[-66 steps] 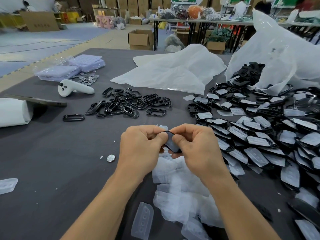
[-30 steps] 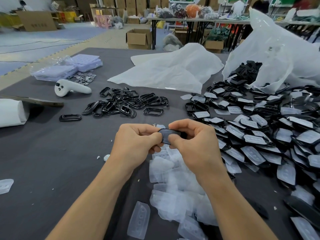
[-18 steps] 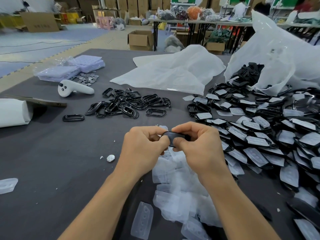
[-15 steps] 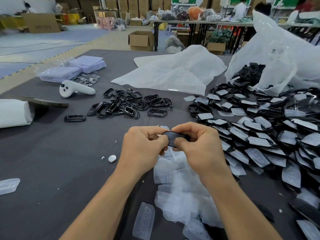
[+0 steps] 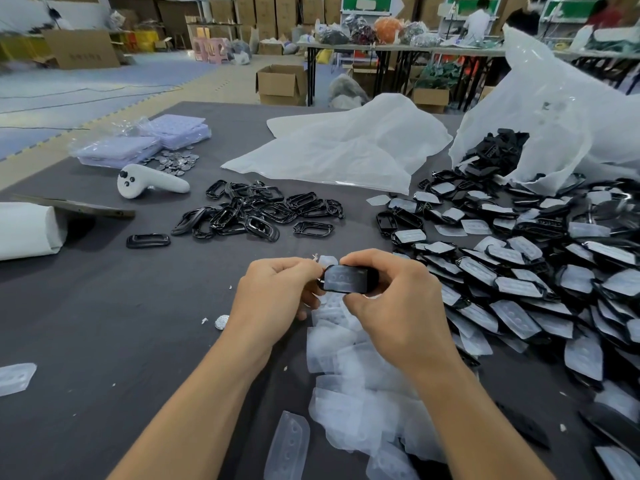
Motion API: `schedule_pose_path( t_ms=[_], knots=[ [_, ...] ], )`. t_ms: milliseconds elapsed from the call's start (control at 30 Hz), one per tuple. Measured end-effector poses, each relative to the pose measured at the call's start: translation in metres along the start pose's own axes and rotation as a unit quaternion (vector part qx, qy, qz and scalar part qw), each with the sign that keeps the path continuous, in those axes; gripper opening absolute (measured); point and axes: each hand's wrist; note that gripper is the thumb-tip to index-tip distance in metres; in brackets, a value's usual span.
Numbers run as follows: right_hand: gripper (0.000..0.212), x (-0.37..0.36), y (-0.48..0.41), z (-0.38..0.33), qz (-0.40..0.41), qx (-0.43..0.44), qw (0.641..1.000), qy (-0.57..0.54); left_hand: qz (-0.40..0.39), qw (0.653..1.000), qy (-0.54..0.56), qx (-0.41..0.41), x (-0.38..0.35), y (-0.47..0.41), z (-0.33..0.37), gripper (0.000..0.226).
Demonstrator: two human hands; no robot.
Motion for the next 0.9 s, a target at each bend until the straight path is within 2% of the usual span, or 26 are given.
schedule_pose_path(
  t_ms=[100, 233, 367, 567, 767, 833, 900],
  knots=[
    [0.048, 0.001, 0.001, 0.001, -0.001, 0.015, 1.0, 0.012, -0.038, 0.999, -0.032, 0.004, -0.001, 0.002, 0.0, 0.021],
    [0.049, 0.0, 0.002, -0.001, 0.002, 0.031, 0.999, 0.024, -0.041, 0.999, -0.036, -0.003, -0.002, 0.002, -0.001, 0.014],
    [0.048, -0.001, 0.003, -0.003, -0.004, 0.03, 0.999, 0.029, -0.02, 0.999, -0.04, -0.005, -0.002, 0.002, -0.002, 0.025],
    [0.043, 0.008, -0.002, 0.003, 0.009, 0.008, 0.998, 0.069, 0.011, 0.998, -0.044, -0.044, -0.01, 0.006, -0.006, 0.02],
    [0.041, 0.042, -0.023, 0.029, 0.142, -0.104, 0.968, 0.178, 0.13, 0.974, -0.149, -0.11, -0.005, -0.003, -0.011, 0.016],
    [0.05, 0.051, -0.025, 0.034, 0.186, -0.149, 0.952, 0.192, 0.157, 0.965, -0.17, -0.124, -0.005, -0.005, -0.014, 0.014],
    [0.062, 0.051, -0.023, 0.032, 0.208, -0.16, 0.941, 0.211, 0.168, 0.957, -0.189, -0.141, -0.006, -0.008, -0.018, 0.014]
  ],
)
Point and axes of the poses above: each hand's wrist, its own y-axis away from the middle knuckle, its own x-axis out of the back of the hand, z = x × y, and after that the axes turned 5 degrees about z, right-handed
